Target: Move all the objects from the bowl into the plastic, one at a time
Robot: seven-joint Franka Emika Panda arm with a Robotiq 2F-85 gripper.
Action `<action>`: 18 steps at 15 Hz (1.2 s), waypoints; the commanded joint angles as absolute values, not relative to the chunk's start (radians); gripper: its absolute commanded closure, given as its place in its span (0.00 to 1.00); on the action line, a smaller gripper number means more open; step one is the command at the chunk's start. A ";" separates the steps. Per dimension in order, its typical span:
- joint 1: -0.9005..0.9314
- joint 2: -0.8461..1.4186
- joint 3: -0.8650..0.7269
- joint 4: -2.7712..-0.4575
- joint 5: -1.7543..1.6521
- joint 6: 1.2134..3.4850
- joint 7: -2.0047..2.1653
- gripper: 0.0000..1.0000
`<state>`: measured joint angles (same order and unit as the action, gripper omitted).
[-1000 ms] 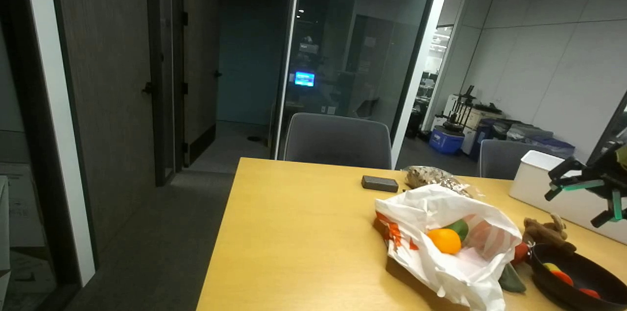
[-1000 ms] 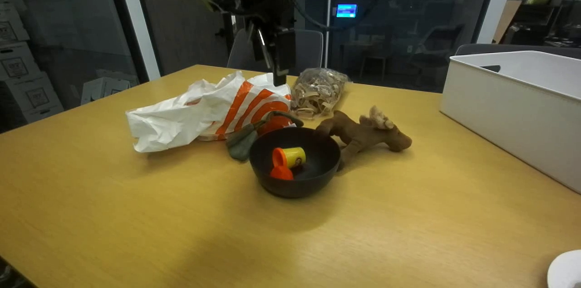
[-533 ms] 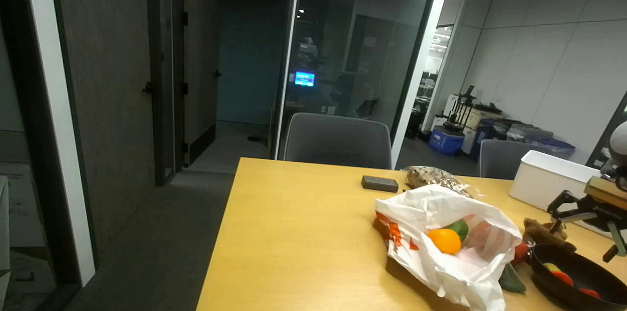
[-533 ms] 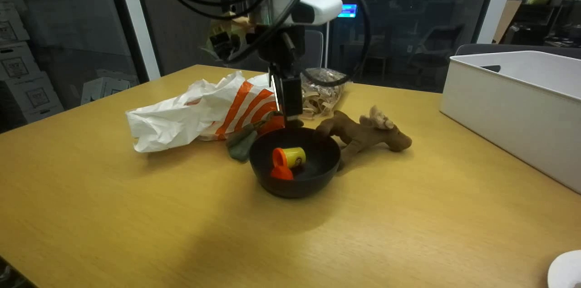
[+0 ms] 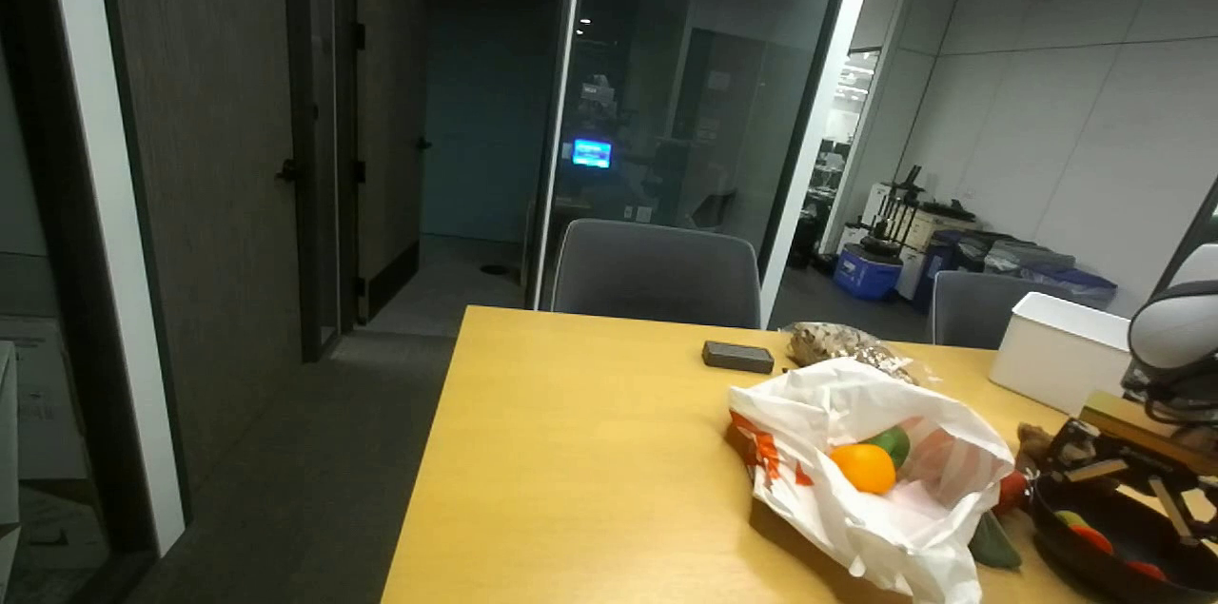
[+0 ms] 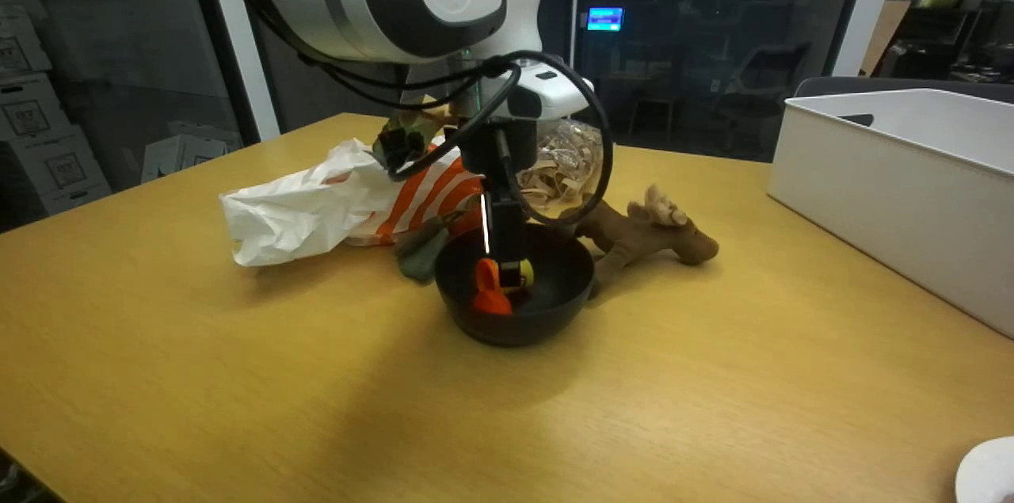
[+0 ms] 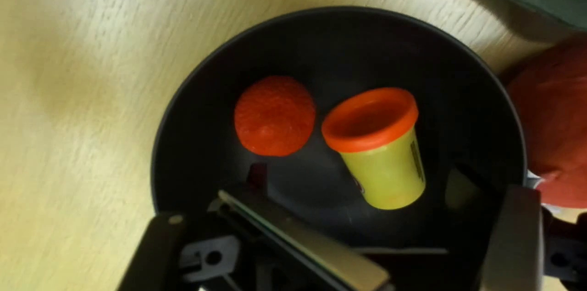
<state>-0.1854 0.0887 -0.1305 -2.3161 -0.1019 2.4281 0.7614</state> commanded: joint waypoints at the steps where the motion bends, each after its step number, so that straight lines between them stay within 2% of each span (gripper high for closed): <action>1: -0.153 0.146 -0.154 -2.267 -0.130 2.457 0.793 0.00; 10: -0.119 0.238 -0.181 -2.223 -0.126 2.448 0.761 0.00; 11: -0.118 0.243 -0.180 -2.222 -0.120 2.449 0.754 0.25; 12: -0.117 0.246 -0.179 -2.222 -0.116 2.447 0.749 0.27; 18: -0.116 0.217 -0.188 -2.227 -0.115 2.442 0.749 0.73</action>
